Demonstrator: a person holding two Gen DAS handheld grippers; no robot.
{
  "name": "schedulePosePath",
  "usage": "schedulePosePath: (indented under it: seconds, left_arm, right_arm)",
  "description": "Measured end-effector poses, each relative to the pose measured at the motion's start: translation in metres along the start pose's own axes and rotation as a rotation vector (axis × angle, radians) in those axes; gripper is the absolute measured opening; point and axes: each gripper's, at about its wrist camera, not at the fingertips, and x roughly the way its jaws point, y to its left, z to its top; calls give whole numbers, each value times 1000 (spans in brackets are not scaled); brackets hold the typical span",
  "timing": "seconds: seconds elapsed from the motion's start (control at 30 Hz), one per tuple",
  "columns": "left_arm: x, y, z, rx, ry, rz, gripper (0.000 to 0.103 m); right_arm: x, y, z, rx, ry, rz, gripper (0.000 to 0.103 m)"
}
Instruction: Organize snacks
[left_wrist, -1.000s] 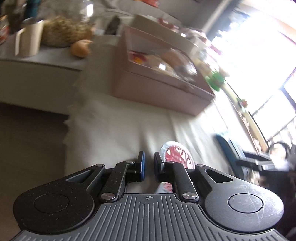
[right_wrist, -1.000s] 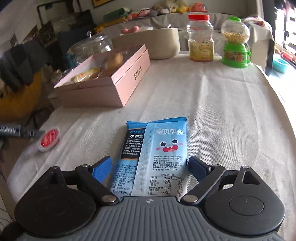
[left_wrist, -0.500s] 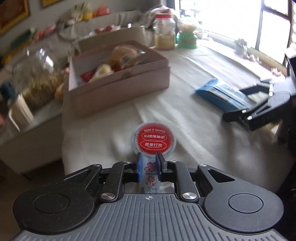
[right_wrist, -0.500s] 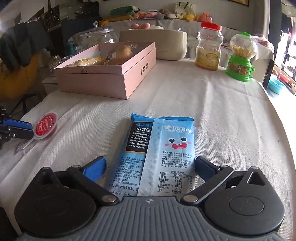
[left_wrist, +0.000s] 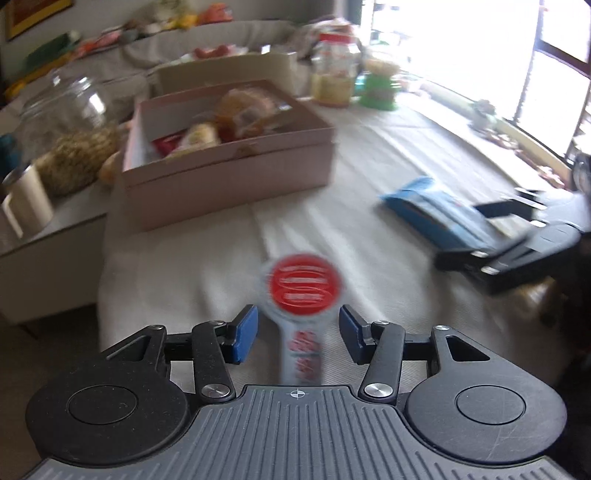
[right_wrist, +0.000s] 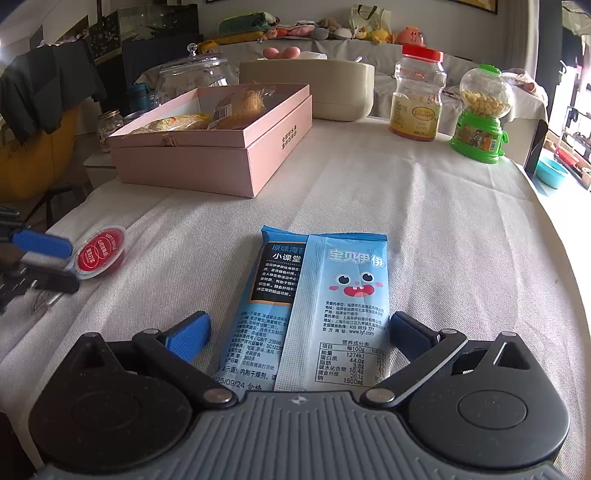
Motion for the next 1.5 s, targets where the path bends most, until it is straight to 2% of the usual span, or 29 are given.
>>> schedulePosePath:
  seconds: [0.1,0.33,0.4,0.53,0.6,0.7,0.87,0.97,1.07,1.13,1.2,1.3,1.37,1.43,1.5]
  left_arm:
    - [10,7,4,-43,15,-40,59]
    - [26,1,8,-68,-51,-45,57]
    - [27,-1,6,-96,-73,-27,57]
    - [33,-9,8,-97,-106,4,56]
    - [31,-11,6,-100,-120,1,56]
    - [22,-14,2,-110,-134,-42,56]
    - [-10,-20,-7,-117,-197,-62,56]
    - [-42,-14,7,-105,-279,-63,56]
    - [-72,4,47,-75,-408,-5,56]
    - [-72,23,81,-81,-451,3,57]
    - [-56,50,113,-155,-466,-30,57]
    - [-4,89,150,-276,-408,-87,57]
    - [35,106,163,-313,-308,-93,57]
    - [63,114,163,-277,-241,-75,57]
    - [83,113,157,-191,-162,0,57]
  right_arm:
    - [0,-1,1,6,4,4,103]
    - [2,0,4,0,11,-3,103]
    - [1,-1,5,11,7,-9,100]
    - [0,-2,9,7,3,-32,85]
    - [-5,-3,10,1,5,-26,82]
    - [-20,-1,10,-22,-18,-21,80]
    - [-47,4,17,-40,-49,30,79]
    - [-74,12,45,-93,-130,51,79]
    - [-97,20,95,-143,-236,61,80]
    - [-100,26,135,-161,-293,68,80]
    - [-90,31,172,-161,-308,71,80]
    - [-57,36,218,-127,-283,75,80]
    - [-29,37,237,-104,-244,65,80]
    - [2,39,251,-75,-183,74,80]
    - [35,40,261,-52,-119,99,80]
